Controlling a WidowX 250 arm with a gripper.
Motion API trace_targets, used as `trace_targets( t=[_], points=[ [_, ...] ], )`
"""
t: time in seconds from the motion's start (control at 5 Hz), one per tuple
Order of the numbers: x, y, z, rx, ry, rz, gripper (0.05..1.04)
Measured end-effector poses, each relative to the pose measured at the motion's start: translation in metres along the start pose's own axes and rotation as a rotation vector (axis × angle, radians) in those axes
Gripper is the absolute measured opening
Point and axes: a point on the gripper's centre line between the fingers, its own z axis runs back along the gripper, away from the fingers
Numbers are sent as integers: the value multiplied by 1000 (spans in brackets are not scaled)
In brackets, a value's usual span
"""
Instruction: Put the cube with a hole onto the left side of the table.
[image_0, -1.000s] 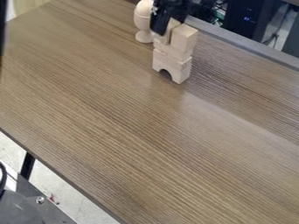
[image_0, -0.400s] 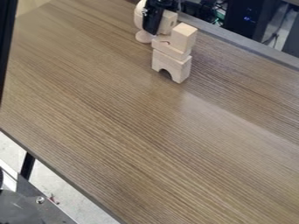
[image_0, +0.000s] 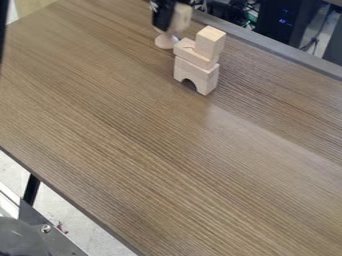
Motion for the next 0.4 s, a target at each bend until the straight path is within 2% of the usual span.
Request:
trace_targets(
  t=[0.2, 0.4],
  points=[
    [28, 6, -3, 5, -30, 17, 614],
    [55, 23, -24, 35, 18, 46, 614]
  ],
)
